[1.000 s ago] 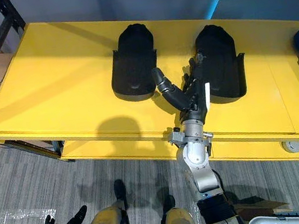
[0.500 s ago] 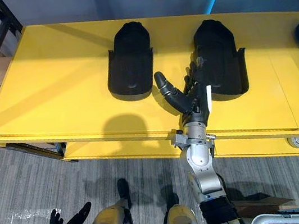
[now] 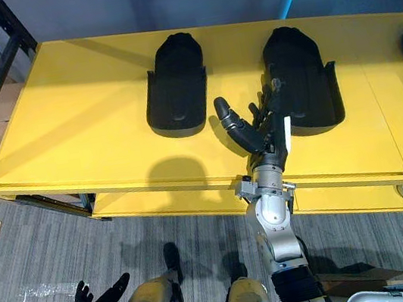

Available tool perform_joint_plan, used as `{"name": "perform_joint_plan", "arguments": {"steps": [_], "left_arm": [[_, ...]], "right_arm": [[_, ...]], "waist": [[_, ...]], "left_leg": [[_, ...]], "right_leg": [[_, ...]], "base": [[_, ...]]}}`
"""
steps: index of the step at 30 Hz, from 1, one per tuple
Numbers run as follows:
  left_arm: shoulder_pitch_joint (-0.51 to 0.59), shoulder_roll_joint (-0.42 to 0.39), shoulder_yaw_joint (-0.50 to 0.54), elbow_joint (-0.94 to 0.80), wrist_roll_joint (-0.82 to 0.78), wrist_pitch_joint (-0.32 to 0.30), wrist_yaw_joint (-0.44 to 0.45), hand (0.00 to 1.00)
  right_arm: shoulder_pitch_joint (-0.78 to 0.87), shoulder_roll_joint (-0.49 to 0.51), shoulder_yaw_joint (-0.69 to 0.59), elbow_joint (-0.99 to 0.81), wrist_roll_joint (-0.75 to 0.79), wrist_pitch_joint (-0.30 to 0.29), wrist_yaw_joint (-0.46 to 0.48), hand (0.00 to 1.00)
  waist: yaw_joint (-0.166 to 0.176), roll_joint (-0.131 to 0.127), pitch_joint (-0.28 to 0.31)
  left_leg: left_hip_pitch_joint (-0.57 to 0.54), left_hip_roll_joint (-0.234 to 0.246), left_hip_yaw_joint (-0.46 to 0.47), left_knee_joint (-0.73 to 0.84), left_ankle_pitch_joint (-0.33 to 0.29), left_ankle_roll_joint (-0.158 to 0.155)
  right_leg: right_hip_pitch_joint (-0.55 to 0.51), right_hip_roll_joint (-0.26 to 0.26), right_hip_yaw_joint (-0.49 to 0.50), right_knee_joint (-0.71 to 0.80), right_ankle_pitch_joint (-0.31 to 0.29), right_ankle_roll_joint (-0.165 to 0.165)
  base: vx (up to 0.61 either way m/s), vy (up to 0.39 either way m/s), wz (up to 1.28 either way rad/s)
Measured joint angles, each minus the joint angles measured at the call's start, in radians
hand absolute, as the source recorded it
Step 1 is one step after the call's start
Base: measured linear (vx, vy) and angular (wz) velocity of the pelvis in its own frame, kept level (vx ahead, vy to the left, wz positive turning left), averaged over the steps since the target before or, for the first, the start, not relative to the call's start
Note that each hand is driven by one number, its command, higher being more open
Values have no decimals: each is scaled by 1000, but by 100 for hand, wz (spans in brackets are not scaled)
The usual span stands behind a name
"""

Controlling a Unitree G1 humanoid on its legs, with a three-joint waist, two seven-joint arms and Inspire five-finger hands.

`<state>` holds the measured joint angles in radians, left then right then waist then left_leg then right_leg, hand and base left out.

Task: Walk over and take three plastic housings, then place them on the shelf

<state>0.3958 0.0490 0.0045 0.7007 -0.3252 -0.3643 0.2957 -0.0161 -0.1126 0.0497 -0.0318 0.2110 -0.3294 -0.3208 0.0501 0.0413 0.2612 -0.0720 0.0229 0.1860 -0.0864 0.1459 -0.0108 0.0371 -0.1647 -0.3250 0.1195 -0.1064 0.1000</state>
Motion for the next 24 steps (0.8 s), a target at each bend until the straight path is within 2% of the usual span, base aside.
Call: {"name": "perform_joint_plan", "arguments": {"steps": [6, 9, 11, 13, 16, 17, 18, 19, 22, 24], "left_arm": [[-6, 9, 4, 55, 18, 1, -37, 100], [-5, 19, 21, 85, 19, 20, -64, 100], [-5, 30, 33, 104, 20, 28, -80, 100], [-11, 51, 50, 129, 21, 42, -101, 100], [-29, 72, 52, 171, 53, 49, -116, 100], [-43, 76, 59, 194, 143, 61, -113, 100], [-45, 76, 59, 197, 162, 64, -114, 100], [-47, 80, 60, 204, 225, 80, -126, 100], [-51, 86, 57, 240, 251, 114, -154, 100], [-63, 85, 51, 281, 239, 141, -160, 100]], "right_arm": [[17, -5, 0, -37, 2, -15, 104, 100], [64, -36, -3, -176, 0, -15, 143, 100], [85, -52, -38, -260, -2, -19, 152, 100], [110, -52, -136, -331, -3, -31, 140, 100], [171, -50, -264, -361, 0, -44, 90, 100], [210, -45, -324, -361, 4, -54, 61, 100], [218, -43, -335, -361, 7, -54, 58, 100], [257, -35, -375, -357, 37, -55, 52, 100], [337, -29, -415, -329, 67, -56, 58, 100], [404, -23, -417, -246, 136, -59, 82, 100]], "waist": [[-7, -5, -8], [-7, -26, -35], [-21, -46, -57], [-58, -78, -90], [-97, -99, -124], [-120, -96, -134], [-128, -95, -136], [-154, -87, -137], [-202, -68, -148], [-234, -52, -154]], "left_leg": [[14, 6, 12, -3, -6, -4], [29, 13, 47, -3, -21, -11], [46, 17, 75, -3, -30, -12], [66, 25, 116, -2, -41, -22], [90, 37, 164, -3, -50, -32], [101, 45, 192, -3, -56, -38], [102, 47, 198, -3, -56, -38], [117, 55, 230, -4, -60, -41], [138, 67, 276, -4, -67, -45], [160, 74, 315, -4, -73, -53]], "right_leg": [[14, 6, 9, -22, 2, 1], [16, 13, 43, -42, 12, 1], [22, 17, 70, -54, 17, 0], [21, 22, 114, -57, 18, -1], [22, 31, 164, -69, 29, -7], [17, 38, 195, -71, 36, -10], [17, 39, 200, -71, 38, -11], [15, 46, 229, -71, 46, -13], [4, 58, 277, -72, 54, -15], [-1, 67, 308, -69, 53, -13]], "base": [[12, -8, -4], [57, -20, -32], [100, -17, -47], [88, -17, -51], [41, -14, -59], [9, -9, -58], [-13, 0, -72], [-45, 7, -68], [-62, 2, -57], [-84, -4, -51]]}}
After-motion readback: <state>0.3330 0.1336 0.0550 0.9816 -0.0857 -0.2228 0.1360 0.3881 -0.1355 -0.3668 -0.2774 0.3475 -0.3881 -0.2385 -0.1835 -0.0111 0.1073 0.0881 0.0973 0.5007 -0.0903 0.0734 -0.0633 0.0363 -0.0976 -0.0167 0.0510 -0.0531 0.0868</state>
